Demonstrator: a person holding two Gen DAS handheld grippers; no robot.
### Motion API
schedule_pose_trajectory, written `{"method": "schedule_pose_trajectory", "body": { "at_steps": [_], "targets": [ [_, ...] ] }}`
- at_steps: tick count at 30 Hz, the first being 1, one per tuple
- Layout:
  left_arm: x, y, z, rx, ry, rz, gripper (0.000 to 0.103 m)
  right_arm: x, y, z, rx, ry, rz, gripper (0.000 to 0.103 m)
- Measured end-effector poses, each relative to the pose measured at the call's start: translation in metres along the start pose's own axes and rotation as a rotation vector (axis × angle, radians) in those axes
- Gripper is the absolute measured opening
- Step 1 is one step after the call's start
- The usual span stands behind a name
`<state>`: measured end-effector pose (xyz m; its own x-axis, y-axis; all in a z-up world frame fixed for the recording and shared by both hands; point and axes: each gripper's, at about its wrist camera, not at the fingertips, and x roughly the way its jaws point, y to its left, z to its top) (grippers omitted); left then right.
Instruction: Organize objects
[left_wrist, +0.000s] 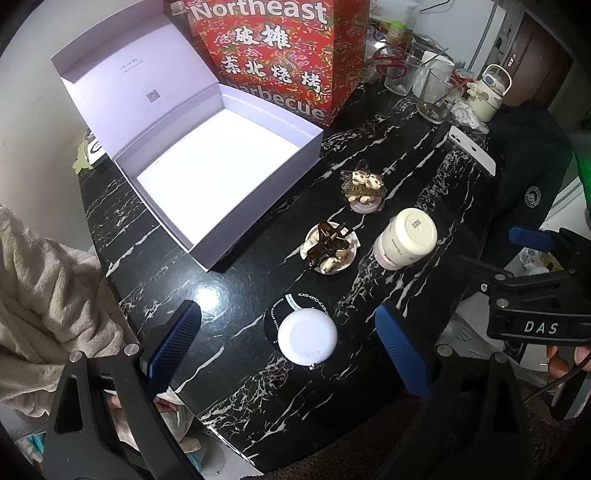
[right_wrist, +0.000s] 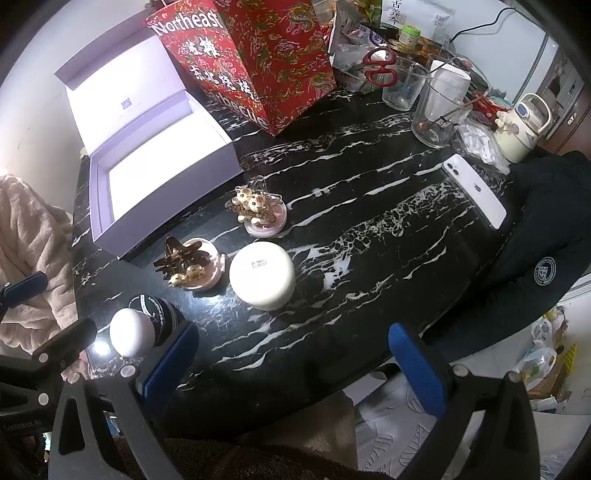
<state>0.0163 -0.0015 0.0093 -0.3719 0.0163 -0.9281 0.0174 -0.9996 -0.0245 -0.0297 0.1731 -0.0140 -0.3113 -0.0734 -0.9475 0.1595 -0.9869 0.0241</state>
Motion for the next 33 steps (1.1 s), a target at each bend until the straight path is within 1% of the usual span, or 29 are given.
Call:
{"method": "schedule_pose_trajectory", "body": {
  "at_steps": [7, 13, 19, 26, 33],
  "targets": [
    [0.000, 0.000, -0.002, 0.002, 0.004, -0.004, 0.096, 0.002, -0.001, -0.005, 0.001, 0.023, 0.004, 0.103],
    [0.002, -0.005, -0.004, -0.006, 0.003, -0.038, 0.096, 0.008, -0.008, -0.009, 0.019, 0.057, 0.012, 0.103],
    [0.006, -0.007, -0.008, -0.026, 0.006, -0.044, 0.096, 0.017, -0.010, -0.012, 0.018, 0.070, 0.046, 0.103],
    [0.026, -0.007, -0.018, -0.066, 0.066, -0.048, 0.096, 0.033, -0.011, -0.017, 0.006, 0.067, 0.071, 0.103],
    [0.035, -0.005, -0.029, -0.117, 0.062, -0.051, 0.096, 0.045, -0.009, -0.020, -0.031, 0.044, 0.087, 0.103]
  ]
}}
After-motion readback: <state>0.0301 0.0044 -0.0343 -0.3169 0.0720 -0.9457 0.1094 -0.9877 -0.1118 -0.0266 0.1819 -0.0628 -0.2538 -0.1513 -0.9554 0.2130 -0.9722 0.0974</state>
